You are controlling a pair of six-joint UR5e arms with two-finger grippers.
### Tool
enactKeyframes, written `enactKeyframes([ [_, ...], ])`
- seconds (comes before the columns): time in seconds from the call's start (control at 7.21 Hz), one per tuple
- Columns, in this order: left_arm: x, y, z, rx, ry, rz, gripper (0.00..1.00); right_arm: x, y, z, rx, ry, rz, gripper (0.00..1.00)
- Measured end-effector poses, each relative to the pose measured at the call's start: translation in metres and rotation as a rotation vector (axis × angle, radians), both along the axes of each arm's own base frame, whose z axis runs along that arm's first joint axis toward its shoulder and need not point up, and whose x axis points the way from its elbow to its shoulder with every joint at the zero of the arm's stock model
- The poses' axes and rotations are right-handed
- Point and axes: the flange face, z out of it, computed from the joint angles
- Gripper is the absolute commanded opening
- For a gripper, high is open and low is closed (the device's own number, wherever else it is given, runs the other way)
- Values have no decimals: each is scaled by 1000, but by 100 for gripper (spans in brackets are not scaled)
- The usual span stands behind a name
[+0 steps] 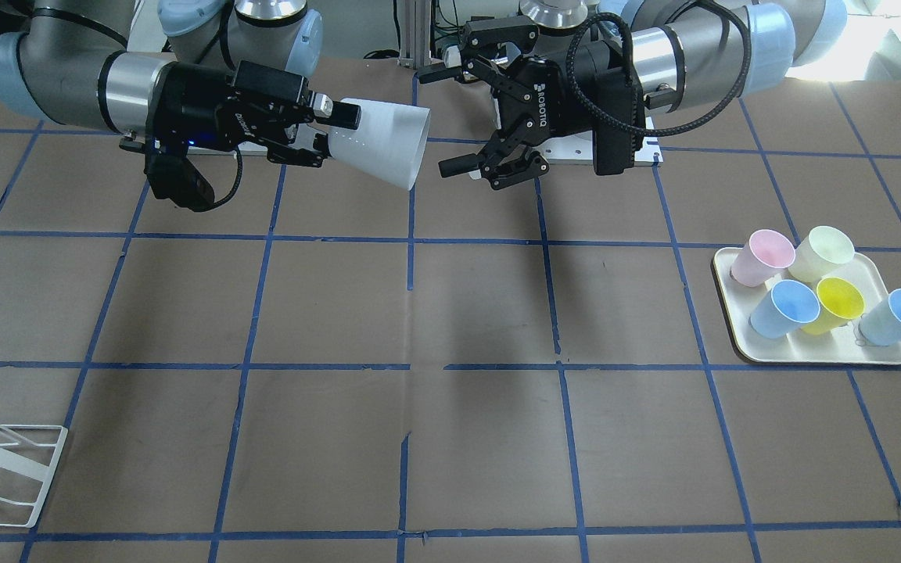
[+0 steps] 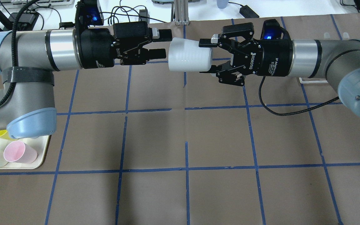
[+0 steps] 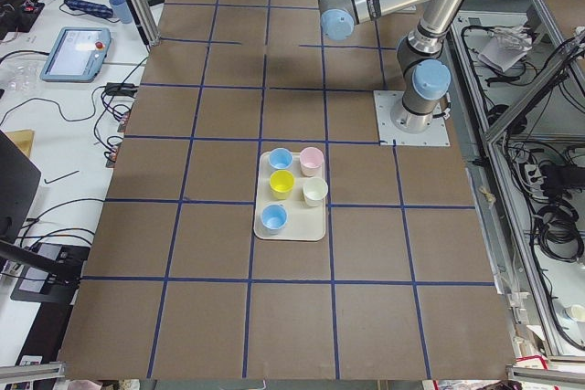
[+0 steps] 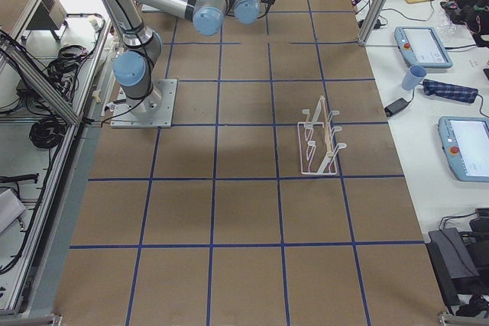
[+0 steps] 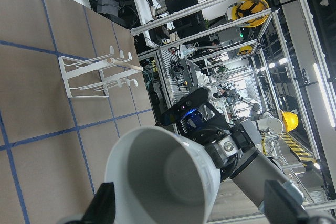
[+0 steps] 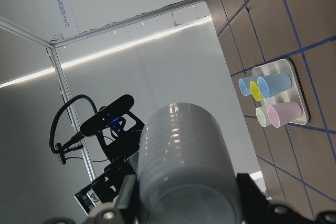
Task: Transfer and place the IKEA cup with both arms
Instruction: 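Close the left gripper on the cup's open end held by the right gripper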
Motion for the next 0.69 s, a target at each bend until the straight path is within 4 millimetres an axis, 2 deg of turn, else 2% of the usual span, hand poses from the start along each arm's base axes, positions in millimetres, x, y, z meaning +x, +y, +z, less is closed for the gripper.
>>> enactKeyframes([
  [0.42, -3, 2, 3, -31, 1, -6, 97, 2, 0, 1, -5, 3, 6, 46],
  [0.56, -3, 2, 3, -35, 1, -7, 86, 6, 1, 2, -8, 3, 14, 46],
  [0.69, -4, 3, 3, -38, 0, -8, 79, 10, 3, 3, -12, 3, 24, 46],
])
